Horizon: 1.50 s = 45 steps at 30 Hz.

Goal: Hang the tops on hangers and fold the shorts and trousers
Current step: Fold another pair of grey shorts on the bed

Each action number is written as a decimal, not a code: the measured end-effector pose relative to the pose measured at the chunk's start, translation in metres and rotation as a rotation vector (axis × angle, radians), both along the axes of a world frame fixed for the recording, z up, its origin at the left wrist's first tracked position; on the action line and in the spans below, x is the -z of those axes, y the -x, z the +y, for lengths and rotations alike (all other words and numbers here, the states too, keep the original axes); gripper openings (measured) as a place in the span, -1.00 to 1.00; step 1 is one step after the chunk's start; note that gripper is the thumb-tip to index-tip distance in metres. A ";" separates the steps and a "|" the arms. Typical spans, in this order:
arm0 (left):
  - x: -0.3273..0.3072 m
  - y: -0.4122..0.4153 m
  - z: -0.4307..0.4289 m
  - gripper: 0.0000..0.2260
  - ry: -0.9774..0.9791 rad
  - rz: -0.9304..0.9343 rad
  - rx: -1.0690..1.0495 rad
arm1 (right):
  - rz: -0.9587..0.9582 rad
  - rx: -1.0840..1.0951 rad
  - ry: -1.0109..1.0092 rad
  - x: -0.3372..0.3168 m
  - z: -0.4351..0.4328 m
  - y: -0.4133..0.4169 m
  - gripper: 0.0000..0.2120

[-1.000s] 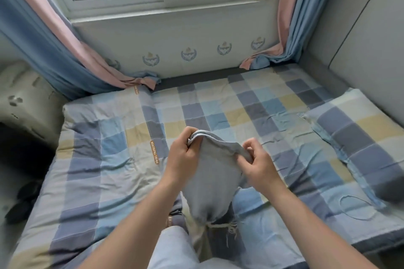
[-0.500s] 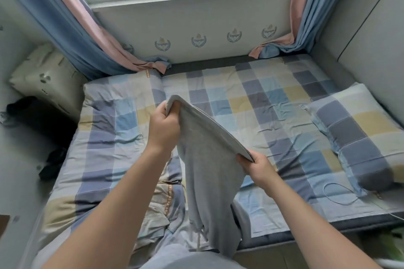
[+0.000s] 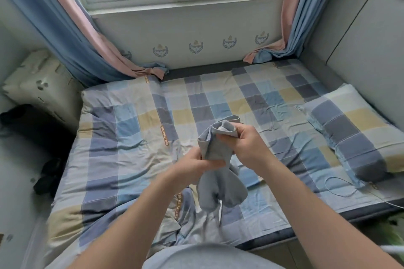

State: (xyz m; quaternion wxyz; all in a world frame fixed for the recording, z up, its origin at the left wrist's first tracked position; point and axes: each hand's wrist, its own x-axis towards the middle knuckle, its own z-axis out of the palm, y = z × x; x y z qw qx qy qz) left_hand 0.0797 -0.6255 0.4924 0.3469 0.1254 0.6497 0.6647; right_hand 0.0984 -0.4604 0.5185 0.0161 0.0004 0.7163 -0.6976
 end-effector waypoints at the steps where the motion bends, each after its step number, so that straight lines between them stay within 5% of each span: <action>1: 0.003 0.001 -0.004 -0.73 0.079 0.092 -0.001 | 0.017 0.006 -0.007 -0.003 -0.007 0.001 -0.86; 5: 0.013 0.013 -0.029 -0.82 0.362 0.404 -0.204 | 0.080 0.049 0.065 -0.007 -0.033 0.001 -0.75; 8: 0.006 0.020 -0.052 -0.74 0.213 0.351 -0.274 | 0.016 0.108 0.048 0.010 -0.041 -0.002 -0.84; 13: -0.015 0.038 -0.085 -0.80 -0.028 0.263 -0.390 | -0.307 -0.025 -0.130 0.056 -0.063 -0.017 -0.58; 20: -0.021 0.056 -0.117 -0.89 -0.087 0.128 -0.516 | -0.470 -0.085 -0.349 0.110 -0.109 -0.024 -0.84; 23: -0.003 0.064 -0.138 -0.64 -0.095 0.081 -0.500 | -0.453 0.003 -0.240 0.104 -0.115 -0.019 -0.83; 30: 0.056 0.035 -0.160 -0.02 0.243 -0.001 -0.151 | -0.269 0.101 -0.023 0.050 -0.123 0.001 -0.81; 34: 0.075 0.015 -0.156 -0.47 0.225 0.102 0.029 | -0.211 0.112 0.025 0.027 -0.122 0.012 -0.68; 39: 0.077 0.014 -0.147 -0.89 0.328 0.349 -0.103 | -0.213 0.165 0.064 0.023 -0.119 0.014 -0.76; 42: 0.074 0.017 -0.148 -0.88 0.301 0.327 -0.195 | -0.138 0.174 0.025 0.026 -0.117 0.009 -0.85; 45: 0.066 0.021 -0.151 -0.82 0.209 0.207 -0.338 | -0.096 0.049 -0.234 0.032 -0.113 -0.005 -0.48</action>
